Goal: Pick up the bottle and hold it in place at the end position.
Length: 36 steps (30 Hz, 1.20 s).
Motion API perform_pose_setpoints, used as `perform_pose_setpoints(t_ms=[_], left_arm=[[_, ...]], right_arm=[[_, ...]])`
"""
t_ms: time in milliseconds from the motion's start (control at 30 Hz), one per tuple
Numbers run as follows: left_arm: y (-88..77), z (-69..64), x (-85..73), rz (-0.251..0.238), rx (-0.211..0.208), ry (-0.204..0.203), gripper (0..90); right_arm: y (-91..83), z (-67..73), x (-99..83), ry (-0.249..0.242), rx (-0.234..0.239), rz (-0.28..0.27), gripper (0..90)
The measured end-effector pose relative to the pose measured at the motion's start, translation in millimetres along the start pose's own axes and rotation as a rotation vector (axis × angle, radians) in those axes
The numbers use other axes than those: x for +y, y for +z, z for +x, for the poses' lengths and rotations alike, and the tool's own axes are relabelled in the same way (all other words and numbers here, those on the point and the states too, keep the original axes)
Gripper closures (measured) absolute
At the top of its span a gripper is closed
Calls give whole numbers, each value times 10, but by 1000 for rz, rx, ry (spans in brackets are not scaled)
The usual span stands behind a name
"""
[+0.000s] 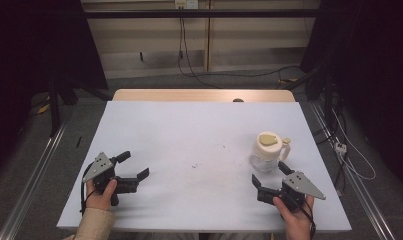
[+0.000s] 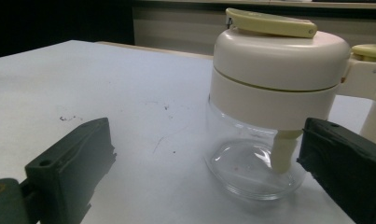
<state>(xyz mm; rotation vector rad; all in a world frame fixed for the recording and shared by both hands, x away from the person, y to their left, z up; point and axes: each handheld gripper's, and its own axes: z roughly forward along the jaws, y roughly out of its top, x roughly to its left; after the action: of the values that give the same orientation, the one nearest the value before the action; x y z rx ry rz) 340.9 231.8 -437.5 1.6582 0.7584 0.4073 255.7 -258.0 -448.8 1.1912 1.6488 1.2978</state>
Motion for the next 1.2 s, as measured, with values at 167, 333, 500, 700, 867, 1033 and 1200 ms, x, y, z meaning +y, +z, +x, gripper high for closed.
perform_pose_setpoints(t_ms=[167,333,500,700,867,1033,1200], left_arm=[[1,-2,2,-4,1,1,21],[-6,-2,3,-5,5,8,21],[2,-2,0,-5,4,11,21],[11,-5,-8,-2,-1,12,21],[12,-12,-2,-2,-1,17,21],[21,-12,-7,2,2,17,22],[24,-28,11,-4,-10,31,23]], right_arm=[[10,-23,4,12,-17,-4,27],[39,-17,22,-3,-40,-5,30],[64,-38,42,-5,-69,-11,29],[107,-70,79,2,-93,-6,34],[139,-95,111,8,-109,4,42],[176,-103,132,7,-127,12,44],[244,-150,108,32,-147,31,45]])
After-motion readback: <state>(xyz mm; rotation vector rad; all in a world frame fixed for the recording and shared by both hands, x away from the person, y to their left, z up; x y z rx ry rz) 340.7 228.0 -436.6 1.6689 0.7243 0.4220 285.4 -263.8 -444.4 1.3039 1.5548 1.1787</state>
